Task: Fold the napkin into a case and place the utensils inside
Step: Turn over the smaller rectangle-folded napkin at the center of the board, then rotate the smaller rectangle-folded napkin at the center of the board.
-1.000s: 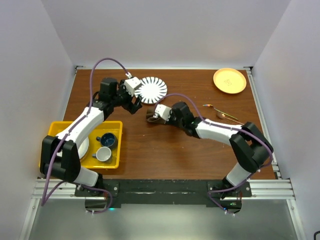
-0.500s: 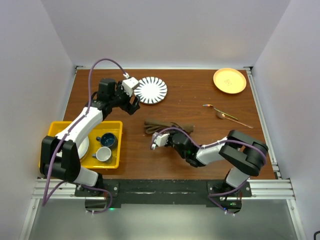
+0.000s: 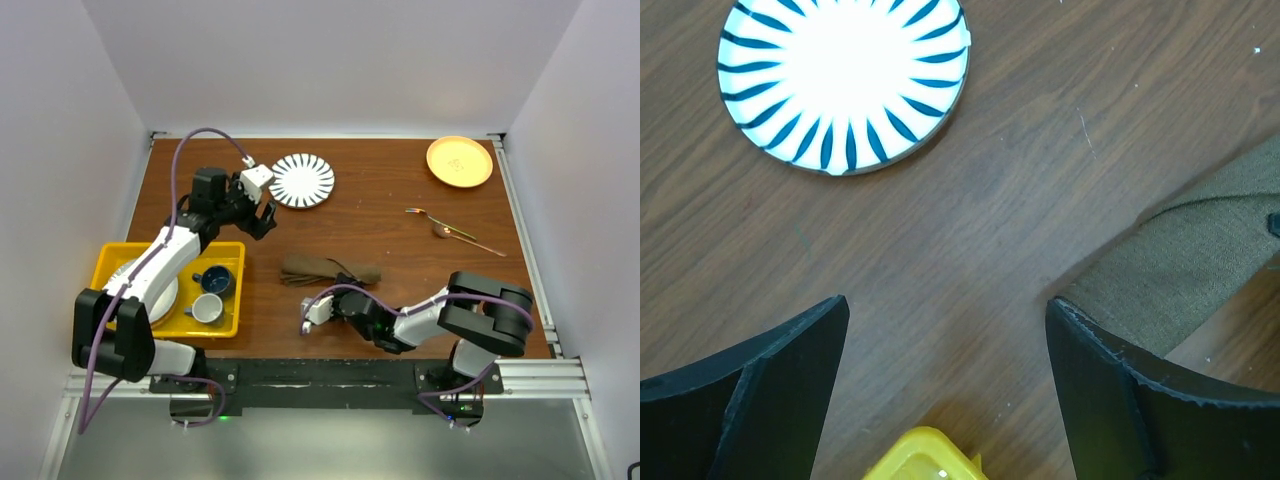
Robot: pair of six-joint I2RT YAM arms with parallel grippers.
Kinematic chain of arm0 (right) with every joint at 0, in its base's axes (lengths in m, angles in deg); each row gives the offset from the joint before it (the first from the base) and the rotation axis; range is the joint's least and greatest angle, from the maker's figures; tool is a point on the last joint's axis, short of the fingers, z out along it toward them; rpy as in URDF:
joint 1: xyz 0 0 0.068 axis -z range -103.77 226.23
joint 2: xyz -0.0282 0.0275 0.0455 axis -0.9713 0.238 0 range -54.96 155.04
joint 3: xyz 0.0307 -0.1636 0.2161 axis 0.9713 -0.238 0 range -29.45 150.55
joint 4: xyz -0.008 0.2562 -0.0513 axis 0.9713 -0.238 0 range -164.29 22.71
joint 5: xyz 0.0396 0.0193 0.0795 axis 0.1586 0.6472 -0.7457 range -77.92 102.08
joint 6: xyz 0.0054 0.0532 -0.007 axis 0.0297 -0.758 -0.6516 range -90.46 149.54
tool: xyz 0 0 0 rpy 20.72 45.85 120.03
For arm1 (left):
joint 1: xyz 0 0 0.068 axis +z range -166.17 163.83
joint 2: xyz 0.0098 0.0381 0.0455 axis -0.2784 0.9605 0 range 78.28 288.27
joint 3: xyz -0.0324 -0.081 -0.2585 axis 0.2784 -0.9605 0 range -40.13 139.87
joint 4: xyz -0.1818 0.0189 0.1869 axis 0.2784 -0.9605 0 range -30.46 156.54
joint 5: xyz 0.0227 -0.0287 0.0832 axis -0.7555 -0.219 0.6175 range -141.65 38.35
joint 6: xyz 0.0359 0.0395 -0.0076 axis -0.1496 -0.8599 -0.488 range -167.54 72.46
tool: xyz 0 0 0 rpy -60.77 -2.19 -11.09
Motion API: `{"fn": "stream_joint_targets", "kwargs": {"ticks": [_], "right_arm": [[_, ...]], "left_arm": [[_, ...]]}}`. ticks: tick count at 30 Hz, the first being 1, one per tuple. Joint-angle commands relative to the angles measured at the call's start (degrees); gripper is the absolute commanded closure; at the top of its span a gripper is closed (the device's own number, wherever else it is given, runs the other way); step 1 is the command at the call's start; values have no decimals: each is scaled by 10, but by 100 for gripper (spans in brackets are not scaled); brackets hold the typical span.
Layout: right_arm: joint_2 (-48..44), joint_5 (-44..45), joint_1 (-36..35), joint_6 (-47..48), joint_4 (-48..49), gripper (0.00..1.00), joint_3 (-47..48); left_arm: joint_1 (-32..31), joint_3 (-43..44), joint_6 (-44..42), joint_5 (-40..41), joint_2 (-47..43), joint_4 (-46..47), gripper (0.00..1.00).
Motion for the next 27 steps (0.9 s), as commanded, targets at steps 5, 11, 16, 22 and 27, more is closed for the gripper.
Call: {"fn": "stream_joint_targets", "kwargs": {"ticks": [5,11,16,22,27], "right_arm": [[-32,-45,-24,-73,-183,79,40],[-53,-81,-32,-109,-280,46,76],[-97,-100,-31,-175,-379,38,130],[-171,-137,-4,-279,-529,34,217],[-247,-231,101,-306,-645,34,263]], "left_arm": [[5,-29,-6,-20,-43,-16,17],[5,-44,-31,-58,-60,-46,23],[5,-48,-53,-118,-59,-81,34],[-16,-42,-53,-156,-40,-84,55],[-84,-20,-36,-108,4,-69,60]]}}
